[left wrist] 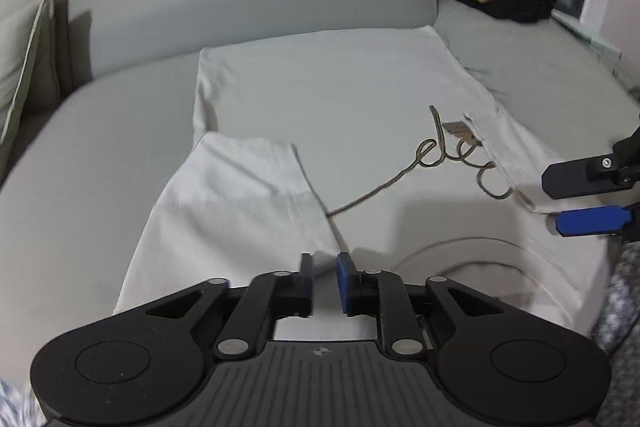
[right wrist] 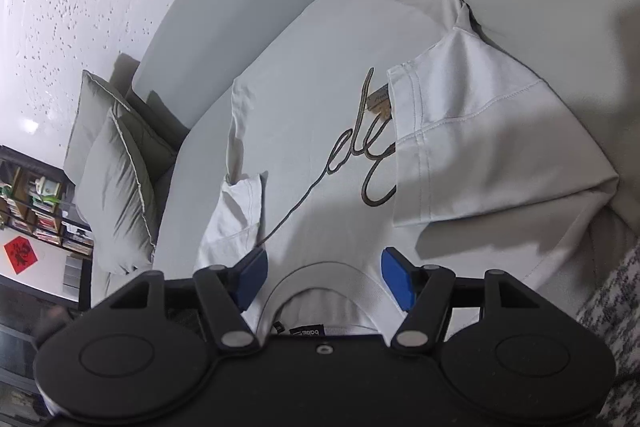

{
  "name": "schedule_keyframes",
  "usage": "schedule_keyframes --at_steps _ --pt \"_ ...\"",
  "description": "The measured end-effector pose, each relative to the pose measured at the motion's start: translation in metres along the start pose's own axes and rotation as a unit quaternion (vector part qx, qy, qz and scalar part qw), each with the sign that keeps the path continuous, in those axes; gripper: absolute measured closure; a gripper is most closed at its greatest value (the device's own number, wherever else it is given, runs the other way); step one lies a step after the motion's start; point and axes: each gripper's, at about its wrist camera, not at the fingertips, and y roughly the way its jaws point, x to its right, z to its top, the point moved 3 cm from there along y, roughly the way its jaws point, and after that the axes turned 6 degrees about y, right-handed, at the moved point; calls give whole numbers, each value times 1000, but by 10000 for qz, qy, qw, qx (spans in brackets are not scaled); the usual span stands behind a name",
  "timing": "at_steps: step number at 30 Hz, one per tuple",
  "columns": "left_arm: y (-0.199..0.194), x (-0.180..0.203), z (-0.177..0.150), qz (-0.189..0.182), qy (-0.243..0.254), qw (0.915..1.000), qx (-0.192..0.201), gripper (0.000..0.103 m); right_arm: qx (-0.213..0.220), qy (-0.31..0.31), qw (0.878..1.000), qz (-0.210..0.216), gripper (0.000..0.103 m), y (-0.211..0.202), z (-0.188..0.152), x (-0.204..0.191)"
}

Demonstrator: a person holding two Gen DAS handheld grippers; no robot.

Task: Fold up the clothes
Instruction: 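Move the open left gripper to the opposite shirt side edge, then grasp the opposite shirt side edge with the left gripper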

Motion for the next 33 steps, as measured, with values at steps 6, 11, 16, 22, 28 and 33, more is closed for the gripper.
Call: schedule_keyframes --at_steps 6,11,16,22,28,33 --pt "-41 -86 -4 15 -1630 9860 341 59 140 -77 9997 190 38 -24 4 4" --pt "-24 -151 -12 -147 -2774 9606 -93 63 371 217 9988 234 38 -34 8 19" --pt "11 -162 -10 -491 -3019 9490 -760 65 434 294 9983 273 38 -37 9 22" --pt "30 -160 -16 -1199 -3586 9209 -950 100 497 287 9981 219 38 -41 11 25" --pt "16 -143 -13 -317 -3084 9474 -793 102 517 279 9983 64 38 -40 14 29" --pt "6 -118 4 266 -2324 9689 -809 92 605 178 9980 -68 38 -40 19 33"
